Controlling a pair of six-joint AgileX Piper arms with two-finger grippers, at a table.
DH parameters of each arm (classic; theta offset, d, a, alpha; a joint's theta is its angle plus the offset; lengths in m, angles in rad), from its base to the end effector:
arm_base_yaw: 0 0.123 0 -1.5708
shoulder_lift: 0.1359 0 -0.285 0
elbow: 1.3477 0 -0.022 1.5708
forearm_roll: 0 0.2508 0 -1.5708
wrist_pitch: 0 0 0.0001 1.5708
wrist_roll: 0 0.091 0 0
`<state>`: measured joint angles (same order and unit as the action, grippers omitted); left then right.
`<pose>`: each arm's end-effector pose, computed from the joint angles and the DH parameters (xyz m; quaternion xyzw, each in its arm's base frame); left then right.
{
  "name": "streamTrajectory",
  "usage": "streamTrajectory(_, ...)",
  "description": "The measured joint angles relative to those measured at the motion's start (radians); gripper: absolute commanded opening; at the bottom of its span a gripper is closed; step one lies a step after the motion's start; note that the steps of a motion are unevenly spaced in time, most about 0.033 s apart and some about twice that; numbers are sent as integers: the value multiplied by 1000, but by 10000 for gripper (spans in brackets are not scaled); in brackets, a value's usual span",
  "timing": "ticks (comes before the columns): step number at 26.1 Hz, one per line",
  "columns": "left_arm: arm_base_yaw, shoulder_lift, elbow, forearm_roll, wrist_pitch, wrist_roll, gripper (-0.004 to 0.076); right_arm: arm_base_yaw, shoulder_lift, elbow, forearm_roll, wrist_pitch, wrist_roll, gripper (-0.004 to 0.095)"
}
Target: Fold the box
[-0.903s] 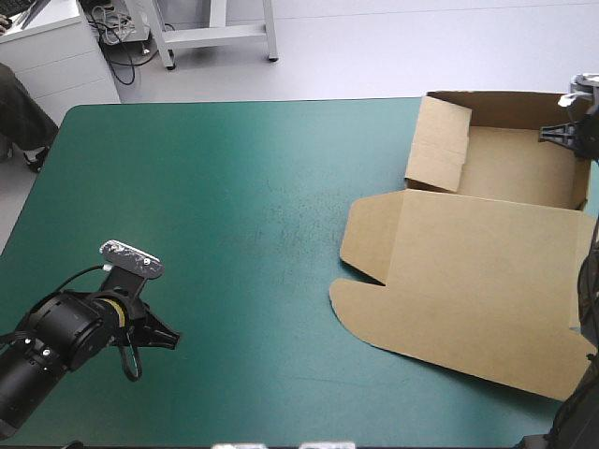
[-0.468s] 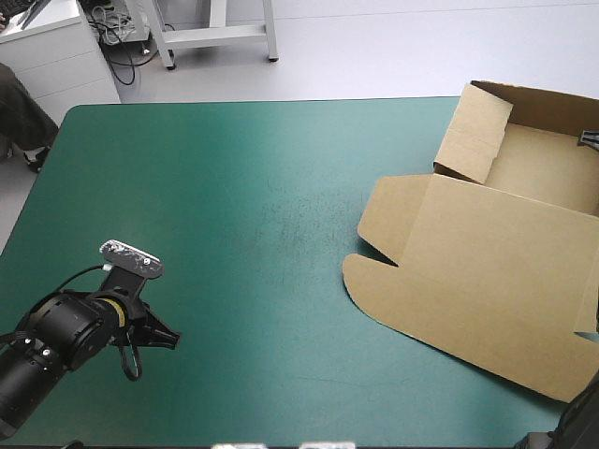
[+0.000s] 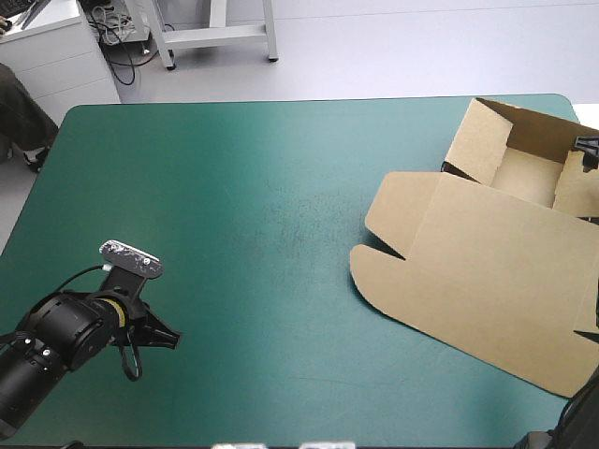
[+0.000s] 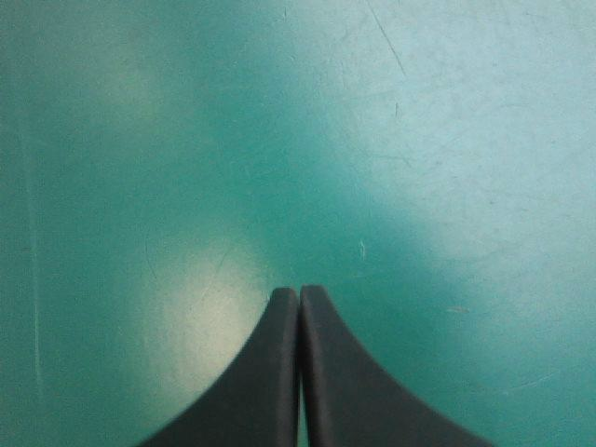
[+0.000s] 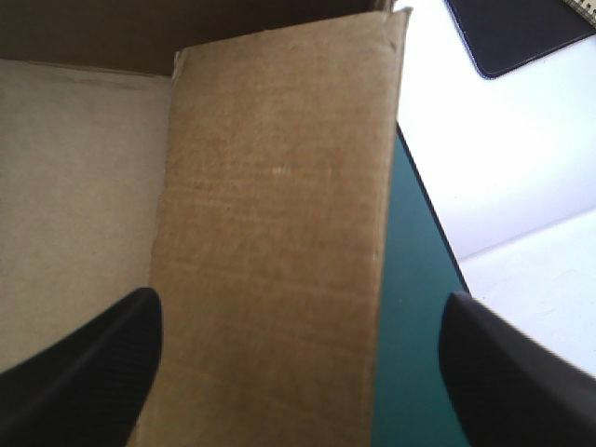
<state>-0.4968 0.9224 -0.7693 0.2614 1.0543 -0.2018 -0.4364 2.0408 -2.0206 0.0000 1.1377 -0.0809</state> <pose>0.1431 -0.0543 0.2975 0.1790 0.9504 0.0415 0.2508 0.4120 -0.1922 0.3161 0.1713 0.9536 -0.0633 0.2392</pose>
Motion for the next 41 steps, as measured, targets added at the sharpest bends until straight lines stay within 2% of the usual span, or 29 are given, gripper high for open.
streamTrajectory(7,0,0,0,0,-6,-2,-32,-2,-2,0,0,6,-6,865)
streamTrajectory(11,0,0,0,0,-6,-16,-32,-4,-22,0,26,26,-28,759)
streamTrajectory(14,0,0,0,0,-6,-19,-32,-4,-54,0,74,42,-57,530)
streamTrajectory(19,0,0,0,10,-6,-51,-32,-4,-120,-3,168,82,-101,-7)
streamTrajectory(25,0,0,0,23,-7,-80,-32,31,-187,-3,241,107,-148,-3)
streamTrajectory(30,0,0,0,22,-17,-127,-32,179,-248,-3,243,107,-157,-4)
streamTrajectory(31,0,0,0,22,-19,-138,-32,248,-269,-3,242,108,-157,-4)
streamTrajectory(36,0,0,0,22,-27,-150,-32,426,-332,15,217,108,-127,-4)
streamTrajectory(41,0,0,0,11,-58,-151,-32,582,-529,320,209,108,-126,-4)
